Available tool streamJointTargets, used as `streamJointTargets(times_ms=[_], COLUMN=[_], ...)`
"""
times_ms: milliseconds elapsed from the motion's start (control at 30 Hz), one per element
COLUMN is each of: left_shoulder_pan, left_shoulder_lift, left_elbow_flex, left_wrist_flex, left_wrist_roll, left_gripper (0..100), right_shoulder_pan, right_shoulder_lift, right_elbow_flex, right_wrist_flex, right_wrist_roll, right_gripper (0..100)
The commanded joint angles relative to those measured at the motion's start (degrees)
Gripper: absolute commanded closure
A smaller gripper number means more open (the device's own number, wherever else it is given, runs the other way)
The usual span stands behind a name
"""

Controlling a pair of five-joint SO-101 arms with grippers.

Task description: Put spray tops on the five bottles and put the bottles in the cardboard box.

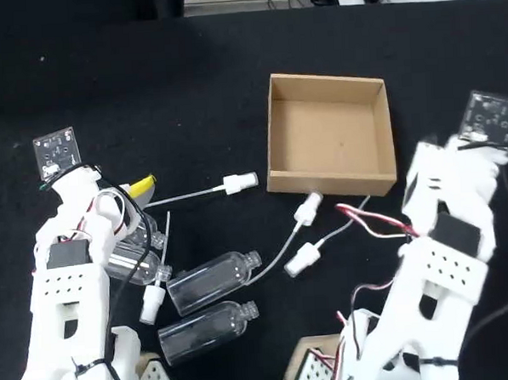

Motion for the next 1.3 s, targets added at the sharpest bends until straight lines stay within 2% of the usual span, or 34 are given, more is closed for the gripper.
streamJointTargets(times_ms=[0,167,267,433,700,767,900,967,1267], left_shoulder_pan=[-0.04,-0.04,-0.04,-0.04,-0.04,-0.04,-0.04,-0.04,-0.04], left_shoulder_lift=[0.09,0.09,0.09,0.09,0.09,0.09,0.09,0.09,0.09], left_elbow_flex=[-0.66,-0.66,-0.66,-0.66,-0.66,-0.66,-0.66,-0.66,-0.66], left_wrist_flex=[-1.14,-1.14,-1.14,-1.14,-1.05,-1.05,-1.05,-1.05,-1.05], left_wrist_roll=[0.62,0.62,0.62,0.62,0.53,0.53,0.44,0.44,0.44], left_gripper=[67,67,67,67,67,67,67,67,67], right_shoulder_pan=[5.54,10.02,9.93,9.85,6.95,5.98,4.57,3.60,3.08], right_shoulder_lift=[3.74,9.10,9.89,7.43,11.03,13.58,17.80,18.15,15.69], right_elbow_flex=[-3.74,-3.74,-4.00,-5.67,-2.51,-2.59,-2.95,-3.21,-15.25], right_wrist_flex=[0.35,-2.73,2.73,15.56,16.88,17.85,20.75,22.15,28.66], right_wrist_roll=[0.44,1.32,5.45,6.51,5.98,5.98,5.98,5.98,6.42], right_gripper=[98.7,98.7,98.7,98.4,98.2,94.9,78.7,74.4,74.7])
